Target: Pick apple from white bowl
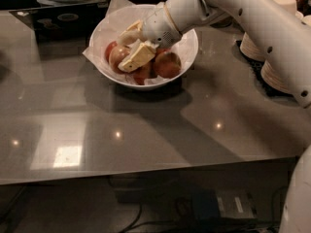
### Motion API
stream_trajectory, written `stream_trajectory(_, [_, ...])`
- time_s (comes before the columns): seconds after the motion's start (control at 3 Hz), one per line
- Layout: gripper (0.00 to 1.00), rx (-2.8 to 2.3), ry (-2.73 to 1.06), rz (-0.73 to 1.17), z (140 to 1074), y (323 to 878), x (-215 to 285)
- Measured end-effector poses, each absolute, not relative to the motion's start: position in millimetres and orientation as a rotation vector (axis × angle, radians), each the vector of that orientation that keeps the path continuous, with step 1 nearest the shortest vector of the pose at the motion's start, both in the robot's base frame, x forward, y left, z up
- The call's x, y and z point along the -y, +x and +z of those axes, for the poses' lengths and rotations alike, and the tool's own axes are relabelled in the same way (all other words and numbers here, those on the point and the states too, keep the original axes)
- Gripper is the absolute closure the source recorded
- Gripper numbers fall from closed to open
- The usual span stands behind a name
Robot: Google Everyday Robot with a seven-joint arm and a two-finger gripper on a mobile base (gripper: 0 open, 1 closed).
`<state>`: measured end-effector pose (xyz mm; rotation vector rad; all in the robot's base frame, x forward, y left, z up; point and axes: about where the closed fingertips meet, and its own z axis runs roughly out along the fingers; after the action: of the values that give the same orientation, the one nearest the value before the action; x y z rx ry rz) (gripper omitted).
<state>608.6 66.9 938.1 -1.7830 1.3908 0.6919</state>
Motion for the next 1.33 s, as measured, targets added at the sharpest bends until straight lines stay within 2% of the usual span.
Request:
stream_trajectory(1.0, [1.00,-1.356,-1.713,0.523,988.0,594.1,-35.6])
stream_trajectory(1.33, [1.00,-1.356,-1.713,0.523,988.0,594.1,-35.6])
